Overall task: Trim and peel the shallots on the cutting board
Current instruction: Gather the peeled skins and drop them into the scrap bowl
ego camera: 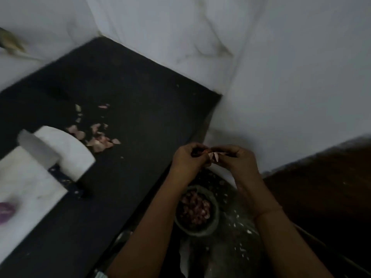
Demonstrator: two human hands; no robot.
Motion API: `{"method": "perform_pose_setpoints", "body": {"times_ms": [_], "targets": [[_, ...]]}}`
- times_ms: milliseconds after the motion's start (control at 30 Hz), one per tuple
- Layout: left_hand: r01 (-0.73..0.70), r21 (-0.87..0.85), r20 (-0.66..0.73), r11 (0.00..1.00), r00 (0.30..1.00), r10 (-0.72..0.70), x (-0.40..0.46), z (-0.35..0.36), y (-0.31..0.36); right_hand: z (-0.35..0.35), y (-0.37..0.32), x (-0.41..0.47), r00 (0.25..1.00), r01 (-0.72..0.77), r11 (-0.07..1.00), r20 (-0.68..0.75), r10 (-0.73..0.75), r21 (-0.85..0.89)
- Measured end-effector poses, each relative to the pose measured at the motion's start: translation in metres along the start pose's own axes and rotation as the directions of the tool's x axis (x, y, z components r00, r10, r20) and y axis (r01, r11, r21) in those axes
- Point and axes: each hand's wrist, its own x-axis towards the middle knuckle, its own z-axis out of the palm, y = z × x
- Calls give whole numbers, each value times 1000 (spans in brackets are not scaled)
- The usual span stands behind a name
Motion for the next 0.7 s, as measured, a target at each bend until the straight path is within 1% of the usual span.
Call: {"method": "perform_pose_setpoints", "body": {"times_ms": [67, 133, 300, 400, 433, 500, 600, 667, 700], "targets": [[31, 42, 52, 999, 998, -33, 5, 37, -42, -26, 44, -7, 994, -76, 997, -77, 78, 27], [57, 74, 49, 996, 997, -61, 10, 56, -82, -33, 87, -8, 983, -130, 991, -128, 131, 19], [184, 204, 43, 962, 980, -197, 41, 88, -198, -28, 210, 2, 941, -266, 958, -244, 234, -105], [237, 387, 55, 891, 959, -279, 59, 92, -252, -25, 272, 17, 927, -332, 922, -250, 280, -198], [259, 420, 36, 870, 953, -301, 65, 91, -269, -24, 289, 22, 924, -361, 899, -223, 310, -248], [328, 419, -5, 847, 933, -359, 74, 86, -300, -25, 315, 26, 911, -412, 829, -199, 362, -379], [338, 459, -8, 822, 926, -377, 84, 79, -330, -27, 332, 28, 917, -394, 821, -233, 323, -413], [347, 464, 26, 815, 914, -404, 86, 82, -337, -30, 342, 29, 905, -417, 821, -260, 336, -390], [352, 464, 18, 813, 914, -406, 87, 84, -340, -31, 345, 28, 905, -419, 820, -253, 342, -390]]}}
